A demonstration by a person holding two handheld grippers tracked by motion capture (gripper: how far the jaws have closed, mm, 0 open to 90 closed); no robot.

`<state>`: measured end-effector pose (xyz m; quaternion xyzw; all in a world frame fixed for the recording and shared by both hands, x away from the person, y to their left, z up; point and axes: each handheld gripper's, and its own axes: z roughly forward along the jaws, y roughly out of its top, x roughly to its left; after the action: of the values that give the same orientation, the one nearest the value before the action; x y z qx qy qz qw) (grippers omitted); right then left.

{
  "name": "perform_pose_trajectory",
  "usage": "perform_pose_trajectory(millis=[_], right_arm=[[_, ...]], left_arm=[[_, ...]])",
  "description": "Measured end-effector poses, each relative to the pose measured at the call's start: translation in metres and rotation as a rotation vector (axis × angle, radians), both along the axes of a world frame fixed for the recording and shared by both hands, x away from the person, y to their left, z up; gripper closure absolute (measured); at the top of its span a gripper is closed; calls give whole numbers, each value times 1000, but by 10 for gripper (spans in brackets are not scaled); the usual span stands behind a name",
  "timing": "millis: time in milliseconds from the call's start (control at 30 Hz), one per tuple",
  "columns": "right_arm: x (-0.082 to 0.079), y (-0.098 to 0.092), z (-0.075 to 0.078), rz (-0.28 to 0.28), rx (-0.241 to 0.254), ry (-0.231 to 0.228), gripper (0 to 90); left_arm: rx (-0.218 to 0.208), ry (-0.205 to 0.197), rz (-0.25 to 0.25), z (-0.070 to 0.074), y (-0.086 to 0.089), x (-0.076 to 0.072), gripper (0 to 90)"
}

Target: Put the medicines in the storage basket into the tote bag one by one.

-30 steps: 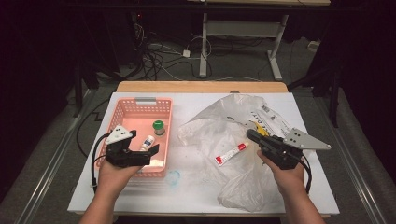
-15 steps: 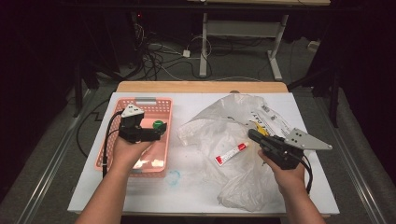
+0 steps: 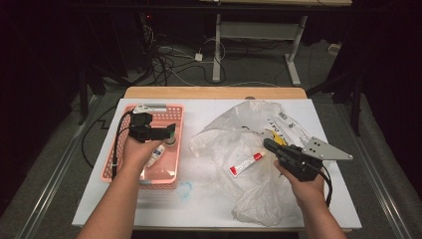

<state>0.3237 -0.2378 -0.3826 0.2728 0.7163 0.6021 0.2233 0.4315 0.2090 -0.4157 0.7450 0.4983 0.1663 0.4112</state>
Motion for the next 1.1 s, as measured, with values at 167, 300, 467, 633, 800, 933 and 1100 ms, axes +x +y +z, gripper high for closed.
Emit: perform_pose_trajectory(millis=[167,300,467,633,800,933,1100], right_arm=[[0,1,0,5,-6,4,900],[-1,2,0,5,-4,1,900],[0,0,0,2,0,0,900],[-1,-1,1,-2,6,5,900],[0,1,0,3,4,7,900],[-1,1,0,0,3,7,900],[-1,1,1,2,2,5,900]], left_arm=[[27,39,6,-8,-1,7,72],[38,92,0,-16,-2,13,87],[51,135,-5,-23,-3,18,120],[71,192,-14,-32,-4,22,147],[111,212,-28,-36,-7,24,173],[127,230,-35,-39,-8,25,224],[142,238,-45,-41,-9,26,267]])
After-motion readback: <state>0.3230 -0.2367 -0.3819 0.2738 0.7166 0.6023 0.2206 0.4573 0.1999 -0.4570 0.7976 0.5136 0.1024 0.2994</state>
